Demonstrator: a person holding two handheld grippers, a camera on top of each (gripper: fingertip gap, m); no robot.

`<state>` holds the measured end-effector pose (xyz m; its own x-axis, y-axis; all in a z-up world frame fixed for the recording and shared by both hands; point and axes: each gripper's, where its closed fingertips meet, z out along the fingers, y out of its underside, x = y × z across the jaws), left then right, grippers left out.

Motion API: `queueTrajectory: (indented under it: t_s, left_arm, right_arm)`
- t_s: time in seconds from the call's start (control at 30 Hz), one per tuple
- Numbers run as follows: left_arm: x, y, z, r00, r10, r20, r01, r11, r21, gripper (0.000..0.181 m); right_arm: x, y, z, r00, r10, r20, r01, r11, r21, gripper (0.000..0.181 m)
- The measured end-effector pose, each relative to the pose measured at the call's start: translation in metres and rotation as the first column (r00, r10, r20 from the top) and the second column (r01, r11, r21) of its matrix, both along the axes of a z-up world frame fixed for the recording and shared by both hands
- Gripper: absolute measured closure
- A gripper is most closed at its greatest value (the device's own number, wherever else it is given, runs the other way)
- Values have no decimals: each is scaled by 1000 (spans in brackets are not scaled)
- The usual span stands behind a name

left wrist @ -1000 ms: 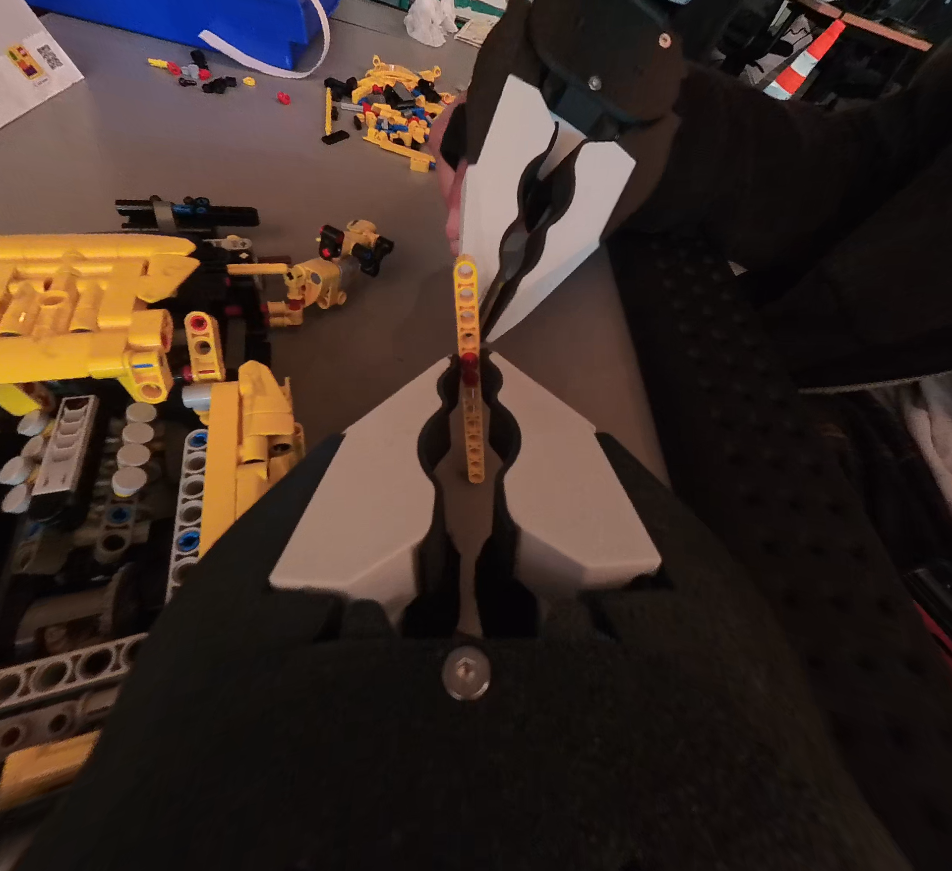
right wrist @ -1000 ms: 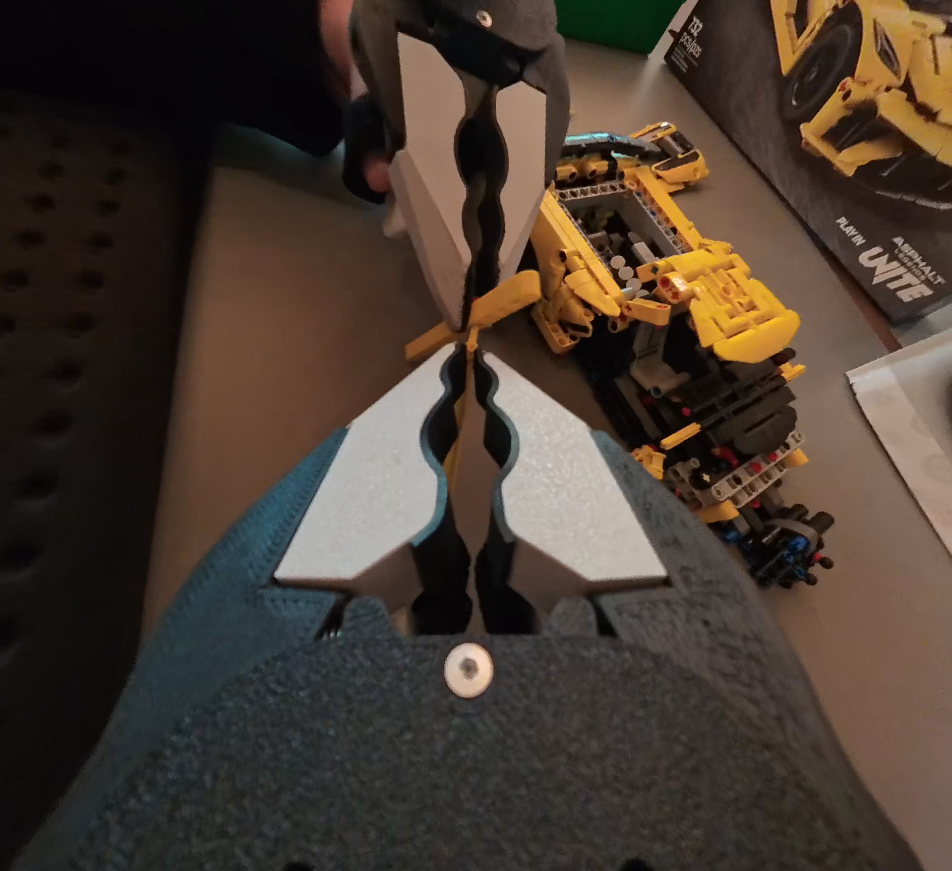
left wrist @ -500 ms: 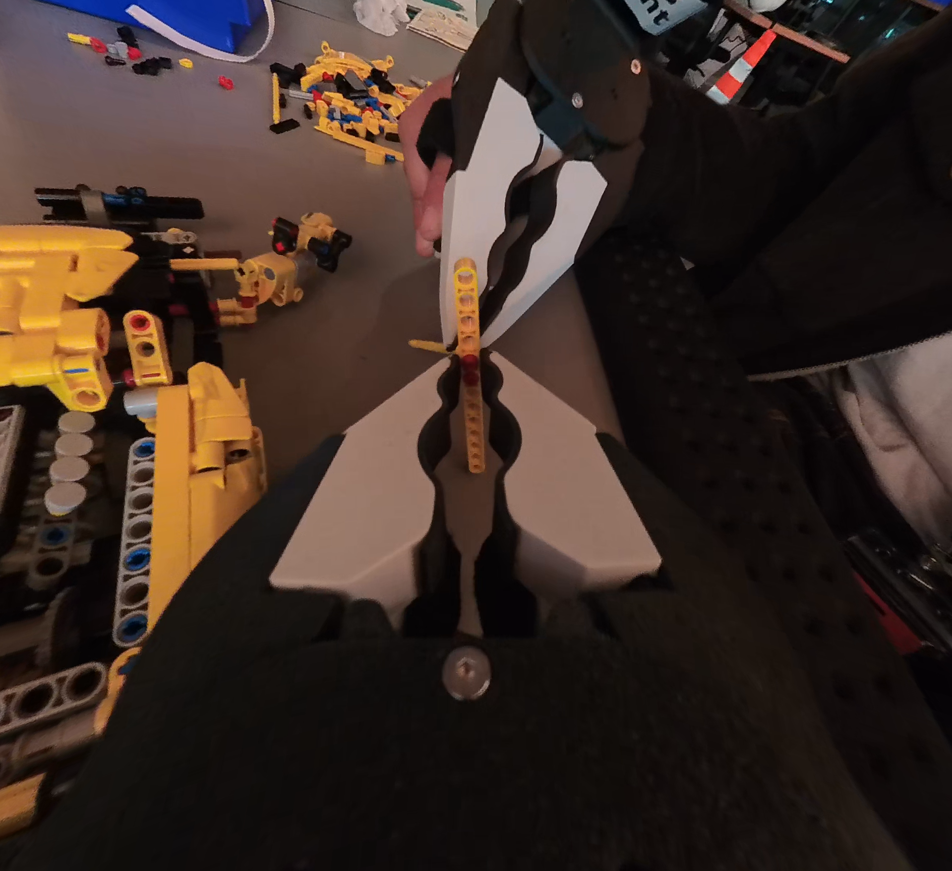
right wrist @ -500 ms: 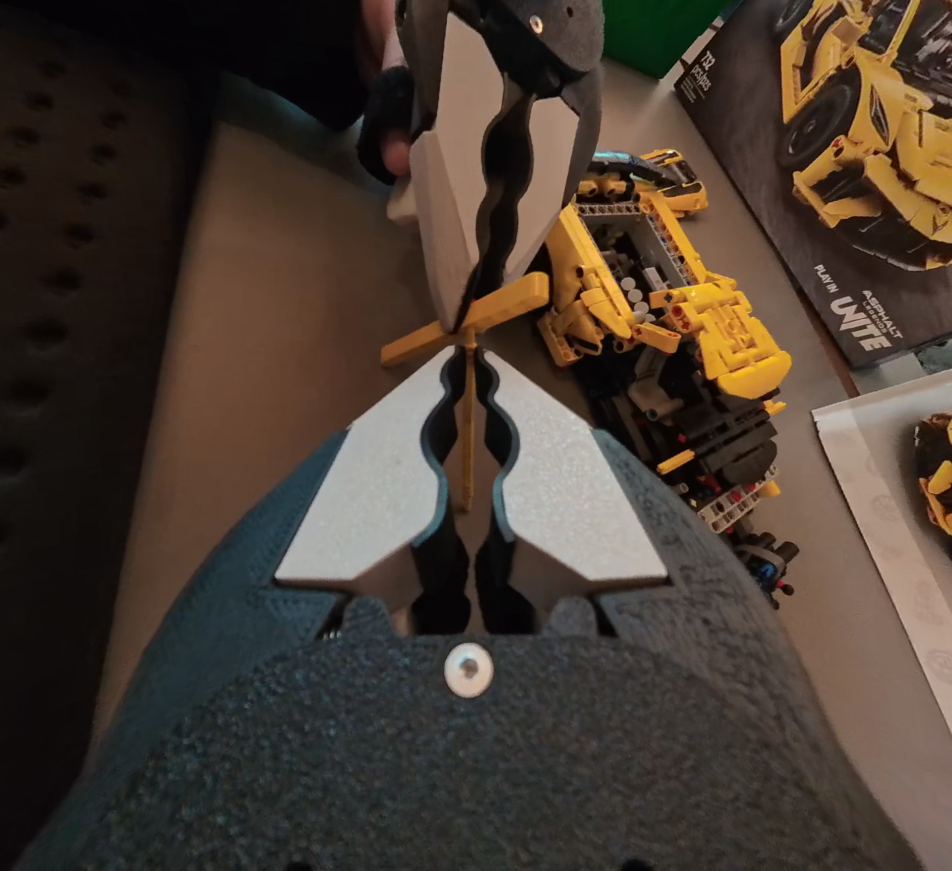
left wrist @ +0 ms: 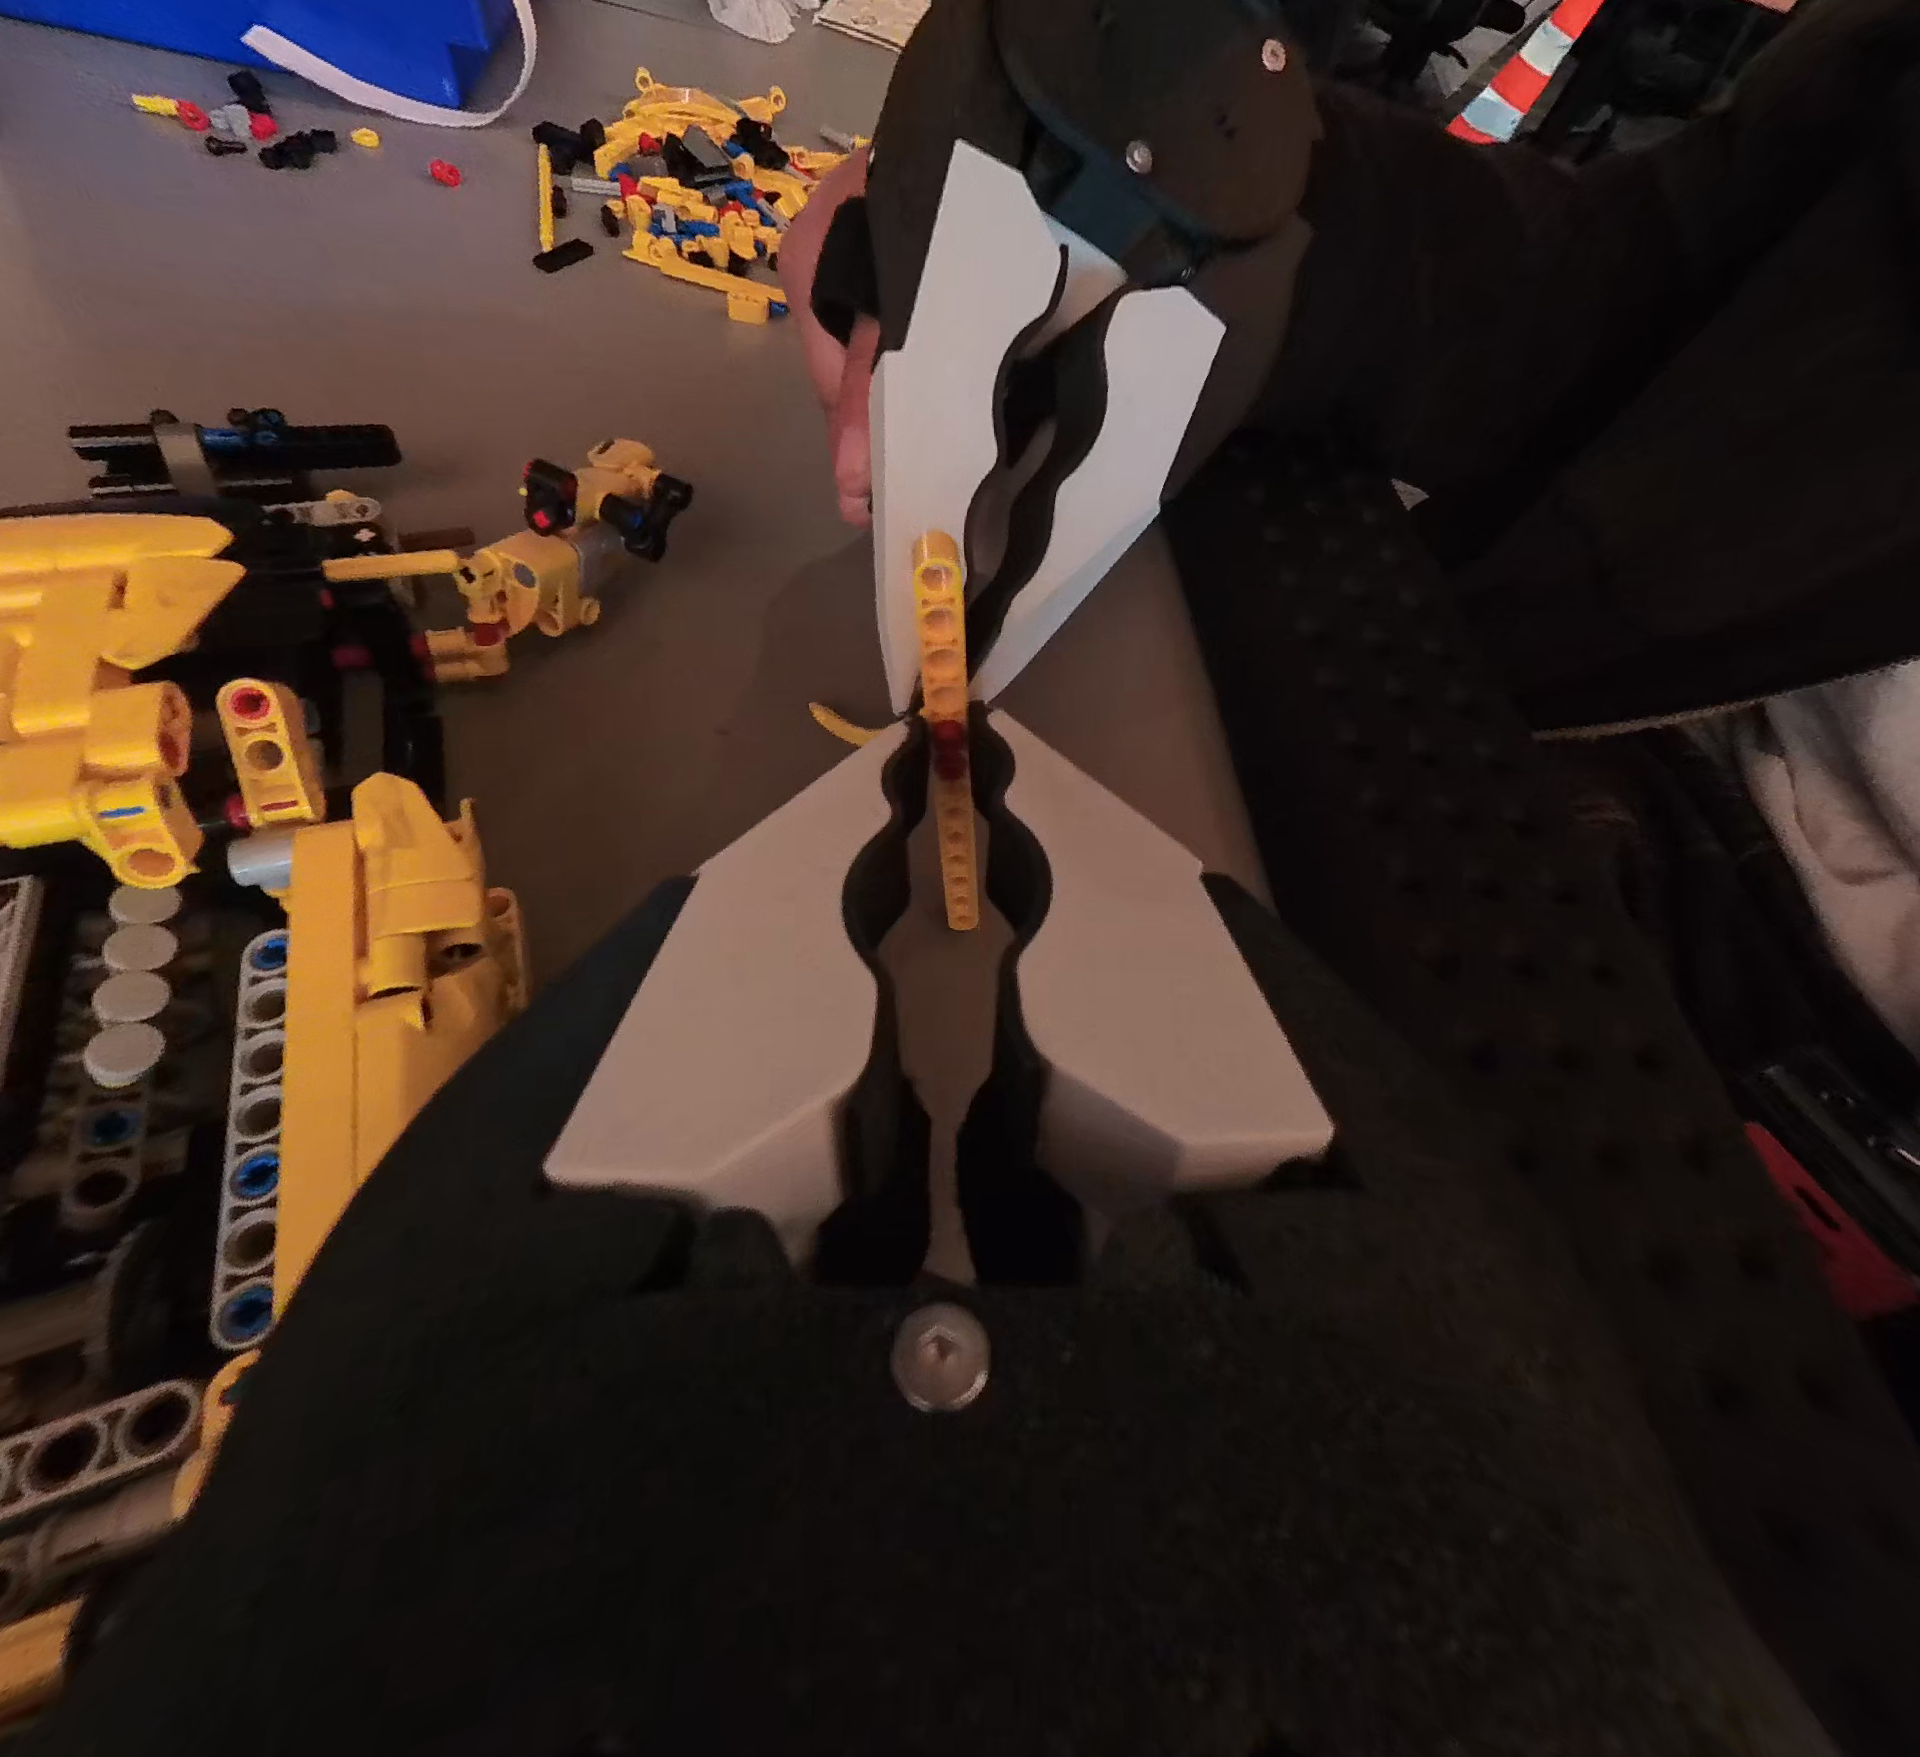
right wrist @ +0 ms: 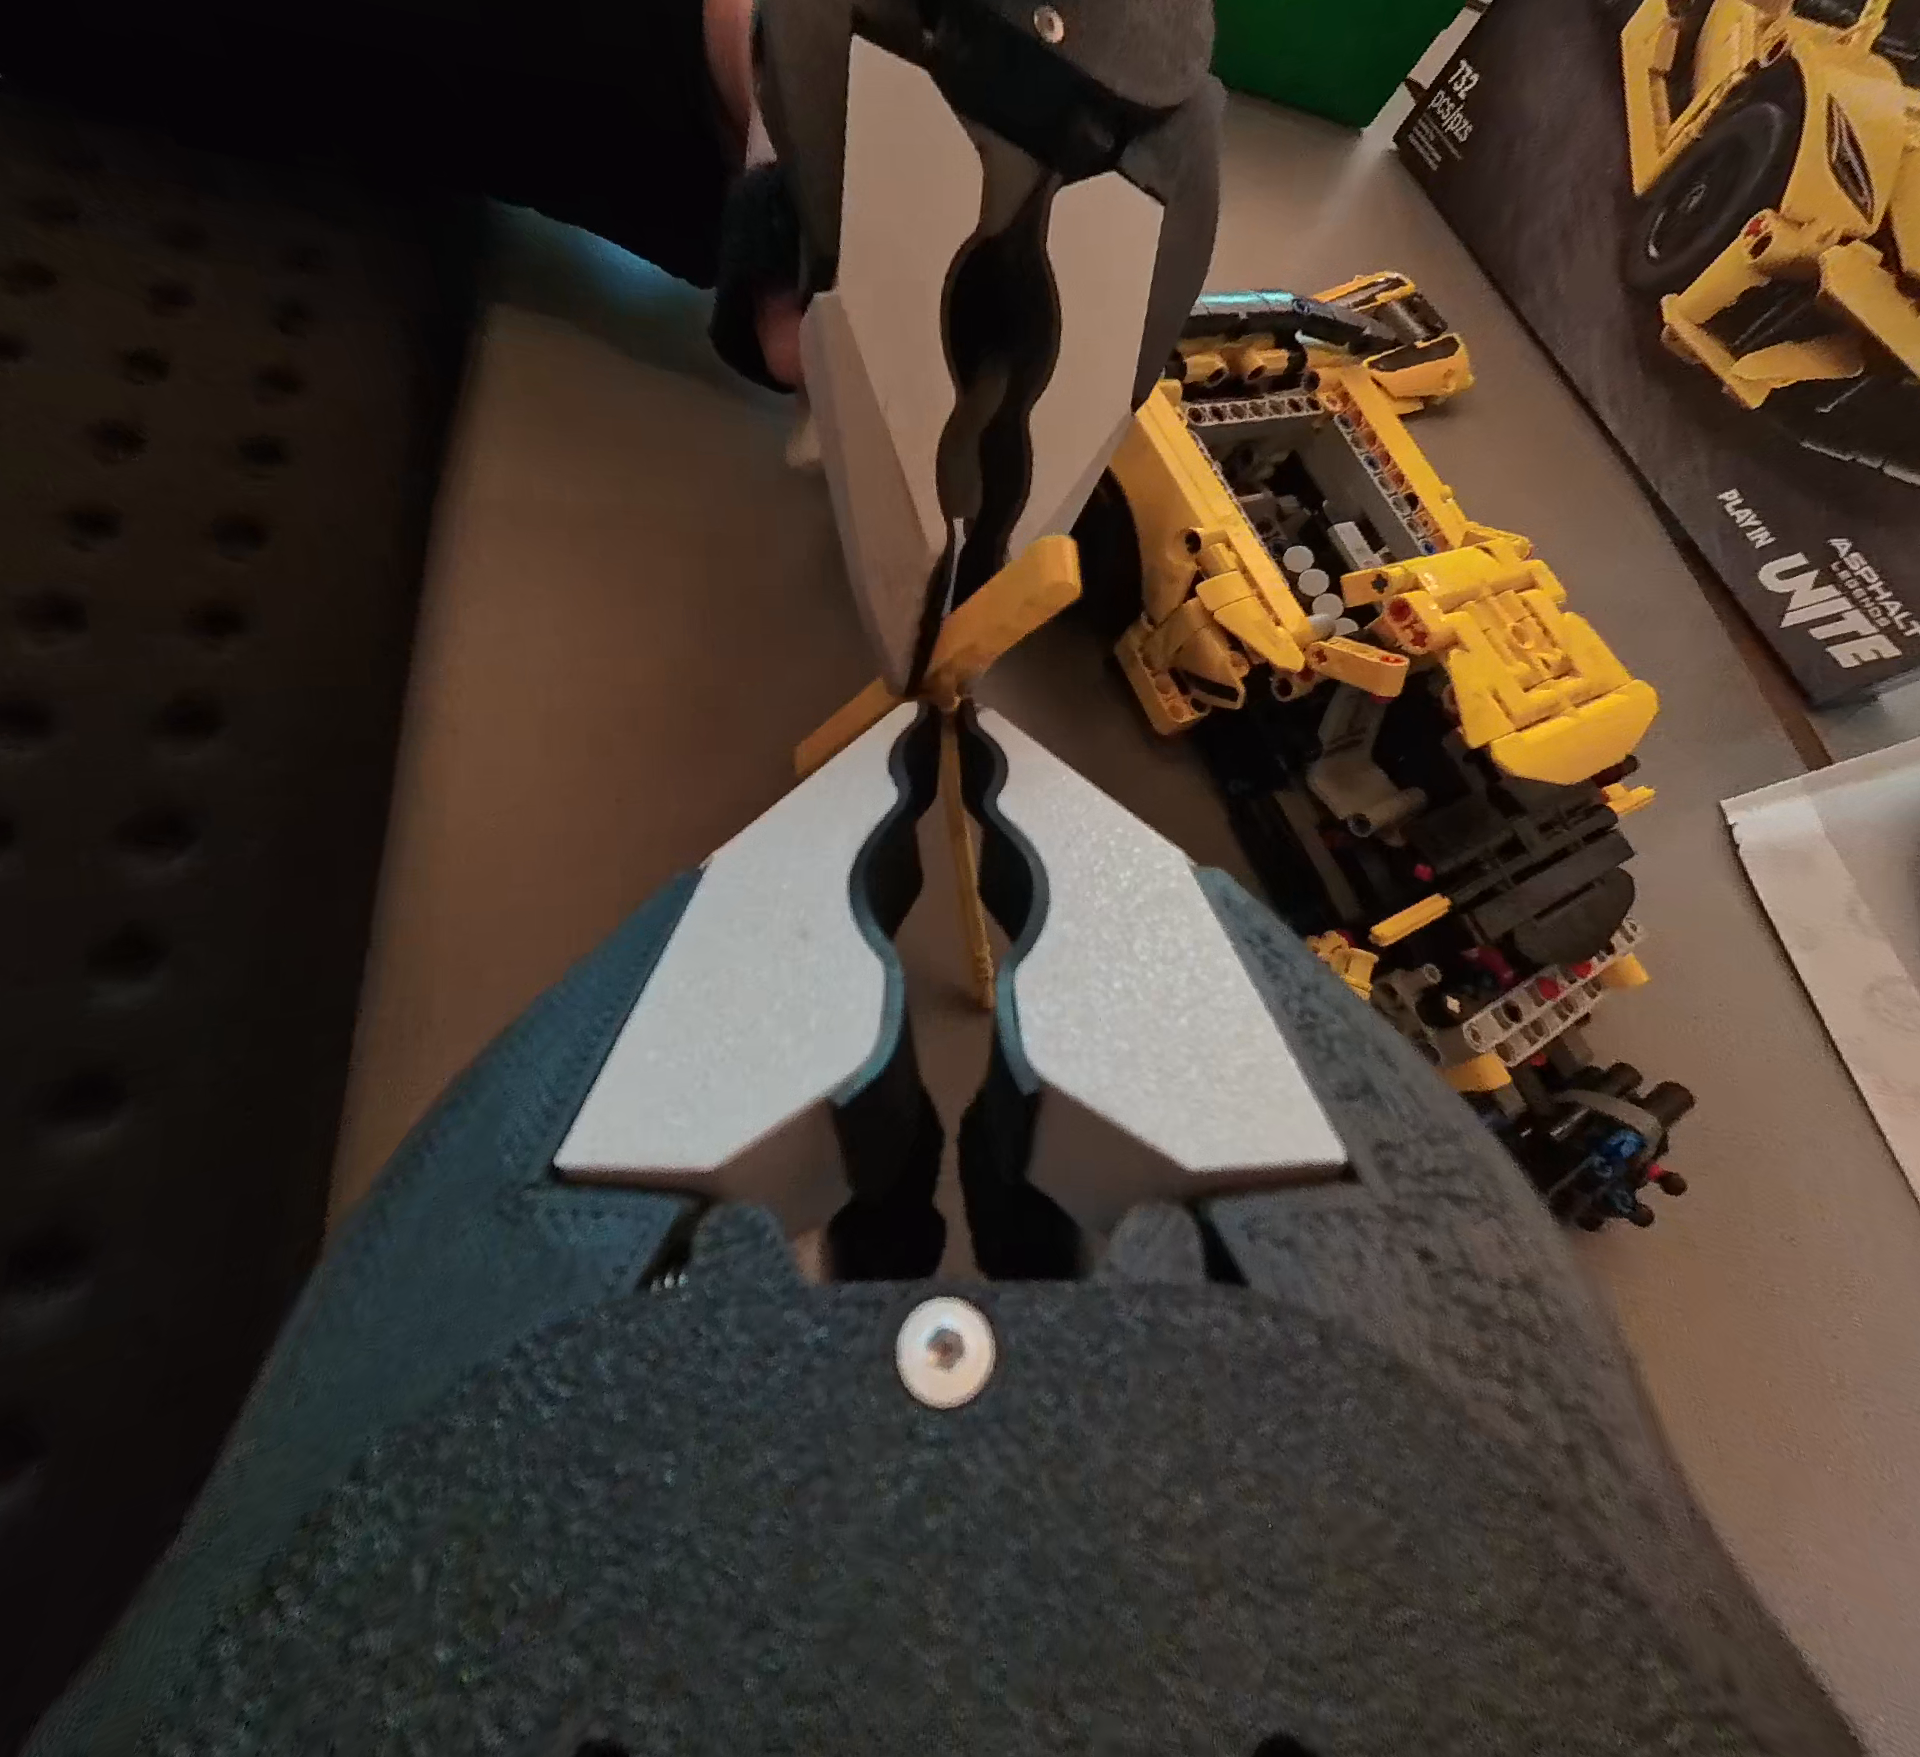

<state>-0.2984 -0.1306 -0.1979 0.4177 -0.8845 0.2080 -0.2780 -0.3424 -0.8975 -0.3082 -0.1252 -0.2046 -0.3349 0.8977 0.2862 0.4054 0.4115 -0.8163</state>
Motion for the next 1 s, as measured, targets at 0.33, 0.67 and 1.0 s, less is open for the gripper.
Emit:
queueTrajectory:
  t_s: [0.33,0.67,1.0]
  left_arm:
    - [-27,26,42,971,170,167,-187,978,92,174]
    - [-35,31,65,937,198,288,-234,967,98,174]
    - [-28,16,90,877,99,470,-143,988,58,174]
  right_arm:
    - [52,129,56,858,-471,-204,422,873,-245,178]
    - [201,250,-5,312,-889,335,946,260,-192,178]
    - [26,83,98,900,-403,-166,261,805,-533,153]
